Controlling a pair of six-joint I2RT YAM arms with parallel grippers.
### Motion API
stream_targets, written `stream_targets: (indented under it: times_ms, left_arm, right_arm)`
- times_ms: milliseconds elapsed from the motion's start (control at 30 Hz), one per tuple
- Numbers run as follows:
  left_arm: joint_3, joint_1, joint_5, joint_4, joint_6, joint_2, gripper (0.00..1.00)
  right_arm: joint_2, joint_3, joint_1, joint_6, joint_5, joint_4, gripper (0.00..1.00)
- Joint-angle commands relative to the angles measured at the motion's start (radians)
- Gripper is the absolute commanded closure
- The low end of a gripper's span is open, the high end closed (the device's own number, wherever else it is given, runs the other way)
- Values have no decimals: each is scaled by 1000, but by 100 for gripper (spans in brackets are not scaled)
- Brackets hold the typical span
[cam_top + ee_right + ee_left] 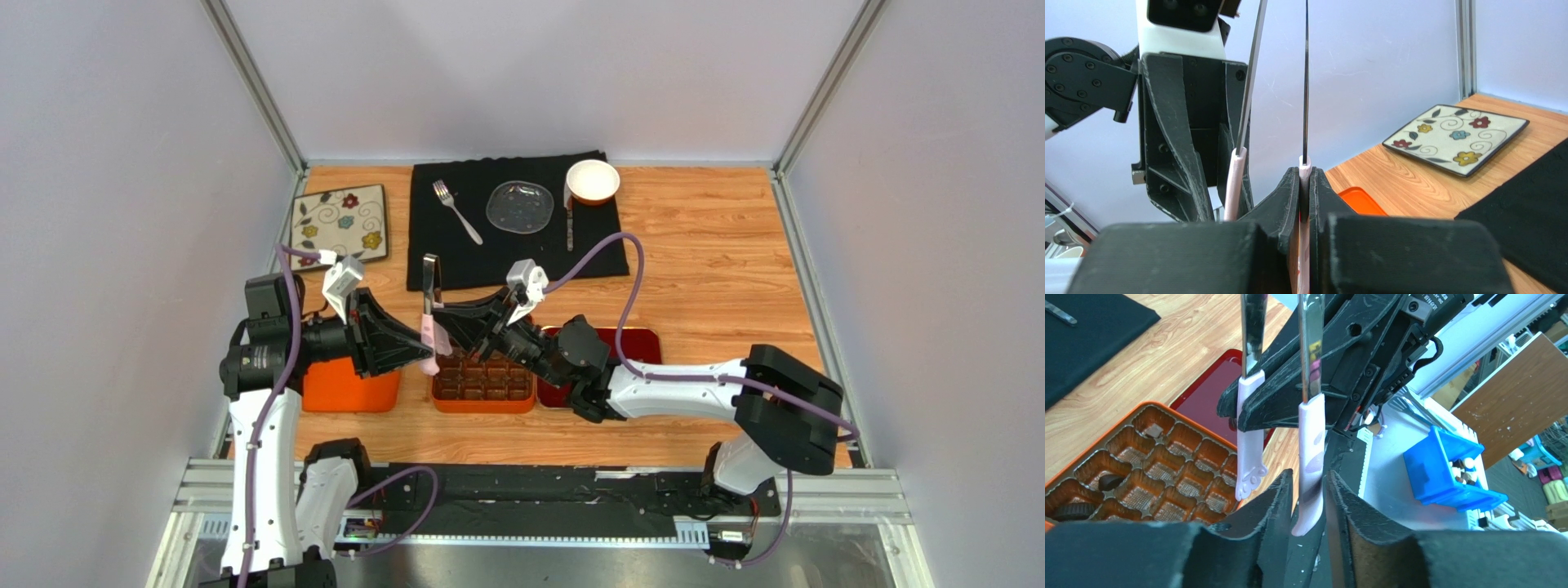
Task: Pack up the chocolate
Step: Adjust the clamp.
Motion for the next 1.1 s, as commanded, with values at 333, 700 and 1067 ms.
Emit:
stream_targets:
  times_ms: [333, 700, 1067]
  left_arm:
    - [2, -8, 296, 144, -154, -5, 76]
    - [-267, -10, 296, 884, -648, -23, 100]
    - [-241, -169, 297, 1441, -1010, 78, 100]
  right_arm:
    - [69, 48, -11, 54, -39, 234, 98]
    - [-322, -161, -50, -24, -53, -136, 71]
    - [-552, 219, -457, -204, -860, -1199, 24]
